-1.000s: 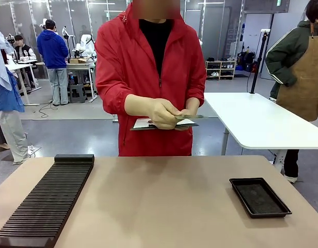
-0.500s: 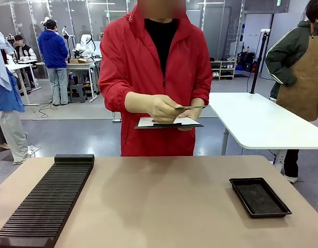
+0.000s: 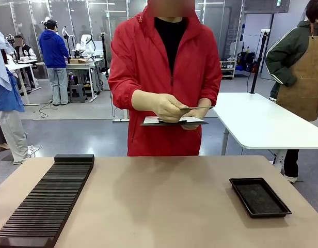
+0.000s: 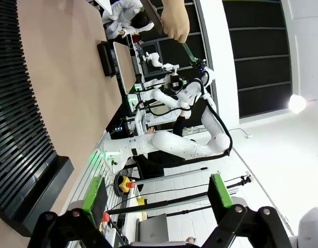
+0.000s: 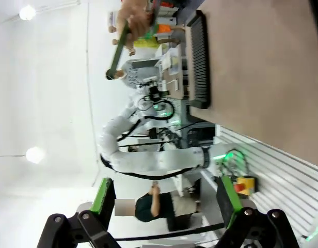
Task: Inspect the PCB.
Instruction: Pick up the Blank PCB that the human is holding.
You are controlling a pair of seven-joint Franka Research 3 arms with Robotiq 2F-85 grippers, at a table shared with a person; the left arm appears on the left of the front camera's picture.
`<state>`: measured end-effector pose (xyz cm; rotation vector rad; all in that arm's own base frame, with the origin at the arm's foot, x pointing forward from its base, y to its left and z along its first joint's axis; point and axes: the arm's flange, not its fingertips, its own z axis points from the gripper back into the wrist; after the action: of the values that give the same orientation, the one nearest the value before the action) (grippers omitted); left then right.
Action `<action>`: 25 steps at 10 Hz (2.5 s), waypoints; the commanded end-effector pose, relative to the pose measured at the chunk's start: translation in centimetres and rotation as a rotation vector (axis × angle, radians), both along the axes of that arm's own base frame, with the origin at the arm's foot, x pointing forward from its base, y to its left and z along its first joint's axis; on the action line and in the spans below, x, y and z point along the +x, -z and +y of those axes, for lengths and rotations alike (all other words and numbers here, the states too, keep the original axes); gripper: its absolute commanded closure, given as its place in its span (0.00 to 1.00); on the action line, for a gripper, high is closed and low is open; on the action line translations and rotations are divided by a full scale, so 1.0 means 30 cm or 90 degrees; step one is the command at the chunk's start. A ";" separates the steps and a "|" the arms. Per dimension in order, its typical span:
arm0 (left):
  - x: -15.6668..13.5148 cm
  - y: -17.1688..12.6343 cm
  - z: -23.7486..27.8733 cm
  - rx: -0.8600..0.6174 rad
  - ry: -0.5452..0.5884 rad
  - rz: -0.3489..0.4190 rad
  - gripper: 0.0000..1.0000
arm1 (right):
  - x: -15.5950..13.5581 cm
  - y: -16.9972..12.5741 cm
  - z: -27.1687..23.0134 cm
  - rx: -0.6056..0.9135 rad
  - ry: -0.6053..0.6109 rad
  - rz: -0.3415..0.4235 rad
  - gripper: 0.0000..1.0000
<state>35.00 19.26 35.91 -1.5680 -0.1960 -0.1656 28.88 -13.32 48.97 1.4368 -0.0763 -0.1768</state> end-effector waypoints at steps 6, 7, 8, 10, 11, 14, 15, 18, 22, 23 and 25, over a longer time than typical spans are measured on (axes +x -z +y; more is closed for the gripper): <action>-0.004 0.003 0.004 0.009 -0.002 0.002 0.00 | 0.341 -0.197 0.465 0.035 -0.029 0.103 0.00; -0.004 0.003 0.004 0.009 -0.002 0.002 0.00 | 0.362 -0.202 0.504 0.042 -0.037 0.113 0.00; -0.004 0.003 0.004 0.009 -0.002 0.002 0.00 | 0.377 -0.204 0.547 0.042 -0.044 0.122 0.00; -0.004 0.003 0.004 0.009 -0.002 0.002 0.00 | 0.418 -0.189 0.630 0.049 -0.048 0.145 0.00; -0.004 0.003 0.004 0.009 -0.002 0.002 0.00 | 0.428 -0.181 0.665 0.061 -0.048 0.151 0.00; -0.004 0.003 0.004 0.009 -0.002 0.002 0.00 | 0.459 -0.169 0.749 0.075 -0.063 0.153 0.00; -0.004 0.003 0.004 0.009 -0.002 0.002 0.00 | 0.465 -0.164 0.776 0.077 -0.067 0.157 0.00; -0.004 0.003 0.004 0.009 -0.002 0.002 0.00 | 0.471 -0.150 0.811 0.083 -0.072 0.163 0.00; -0.004 0.003 0.004 0.009 -0.002 0.002 0.00 | 0.479 -0.129 0.839 0.078 -0.076 0.171 0.31; -0.004 0.003 0.004 0.009 -0.002 0.002 0.00 | 0.480 -0.126 0.841 0.079 -0.077 0.170 0.42; -0.004 0.003 0.004 0.009 -0.002 0.002 0.00 | 0.482 -0.125 0.842 0.076 -0.078 0.175 0.62</action>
<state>34.98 19.28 35.88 -1.5682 -0.1960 -0.1645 42.77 11.27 52.10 1.5166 0.2393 -0.2496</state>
